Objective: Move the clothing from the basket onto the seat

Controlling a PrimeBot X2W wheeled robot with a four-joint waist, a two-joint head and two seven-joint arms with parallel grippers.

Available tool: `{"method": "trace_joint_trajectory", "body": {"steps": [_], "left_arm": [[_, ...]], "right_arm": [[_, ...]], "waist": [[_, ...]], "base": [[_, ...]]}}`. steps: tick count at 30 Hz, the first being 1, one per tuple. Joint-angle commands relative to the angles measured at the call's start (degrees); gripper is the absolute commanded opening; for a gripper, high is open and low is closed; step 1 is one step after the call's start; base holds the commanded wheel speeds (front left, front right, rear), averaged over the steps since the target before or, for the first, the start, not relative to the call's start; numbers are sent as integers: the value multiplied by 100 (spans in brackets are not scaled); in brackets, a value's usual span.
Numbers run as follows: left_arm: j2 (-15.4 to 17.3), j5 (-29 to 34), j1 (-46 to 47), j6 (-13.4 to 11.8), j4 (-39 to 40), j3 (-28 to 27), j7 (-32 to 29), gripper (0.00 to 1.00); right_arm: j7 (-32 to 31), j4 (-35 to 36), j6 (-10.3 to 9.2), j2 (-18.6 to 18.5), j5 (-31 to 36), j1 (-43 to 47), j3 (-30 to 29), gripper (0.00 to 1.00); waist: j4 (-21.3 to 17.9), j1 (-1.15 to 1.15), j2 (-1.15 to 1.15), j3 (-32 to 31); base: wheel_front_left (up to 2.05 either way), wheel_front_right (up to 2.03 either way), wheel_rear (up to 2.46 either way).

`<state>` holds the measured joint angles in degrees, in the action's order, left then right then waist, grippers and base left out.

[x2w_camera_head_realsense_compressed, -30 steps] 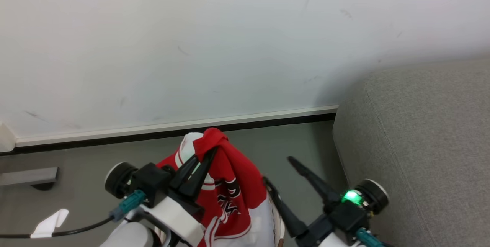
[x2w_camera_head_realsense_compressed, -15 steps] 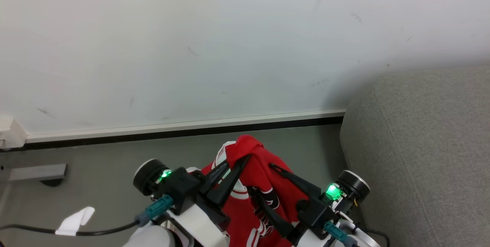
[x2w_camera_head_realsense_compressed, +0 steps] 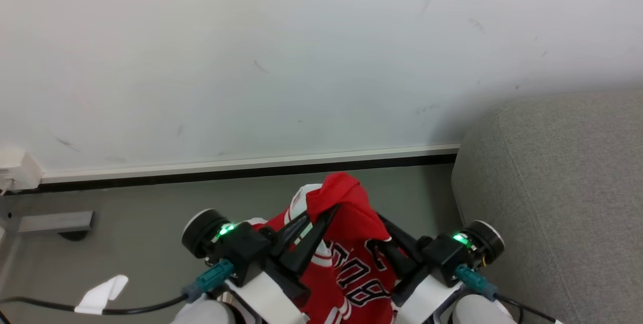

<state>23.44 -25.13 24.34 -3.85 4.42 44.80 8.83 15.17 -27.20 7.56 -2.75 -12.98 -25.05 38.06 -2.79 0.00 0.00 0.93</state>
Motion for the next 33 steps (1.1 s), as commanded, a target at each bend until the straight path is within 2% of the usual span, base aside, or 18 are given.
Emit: {"method": "trace_joint_trajectory", "body": {"steps": [1, 8, 14, 21, 28, 33], "left_arm": [[16, -5, -62, -32, -35, -29, 50, 100], [20, -11, -169, -148, -313, -66, 198, 100], [-40, -4, -230, -93, -401, 38, 285, 100], [-124, 73, -240, -27, -472, 205, 349, 100], [-139, 118, -213, -7, -532, 285, 388, 100], [-72, 163, -99, 4, -522, 300, 311, 100]], "right_arm": [[-2, 49, -14, -21, -137, 35, -140, 0], [-2, 115, -13, -24, -354, 18, -684, 0], [-1, 242, -13, -22, -101, 116, -1370, 0], [1, 540, -13, -21, 252, 234, -2073, 0], [1, 860, -13, -20, 434, 405, -2509, 0], [0, 1125, -13, -17, 324, 477, -2710, 0]], "waist": [[-14, 0, 0, 5], [-202, 0, 0, 38], [-507, 0, 0, 129], [-1042, 0, 0, 270], [-1530, 0, 0, 419], [-1659, 0, 0, 662]], "base": [[0, 0, 0], [0, 0, 0], [0, 0, 0], [0, 0, 0], [0, 0, 0], [0, 0, 0]]}}
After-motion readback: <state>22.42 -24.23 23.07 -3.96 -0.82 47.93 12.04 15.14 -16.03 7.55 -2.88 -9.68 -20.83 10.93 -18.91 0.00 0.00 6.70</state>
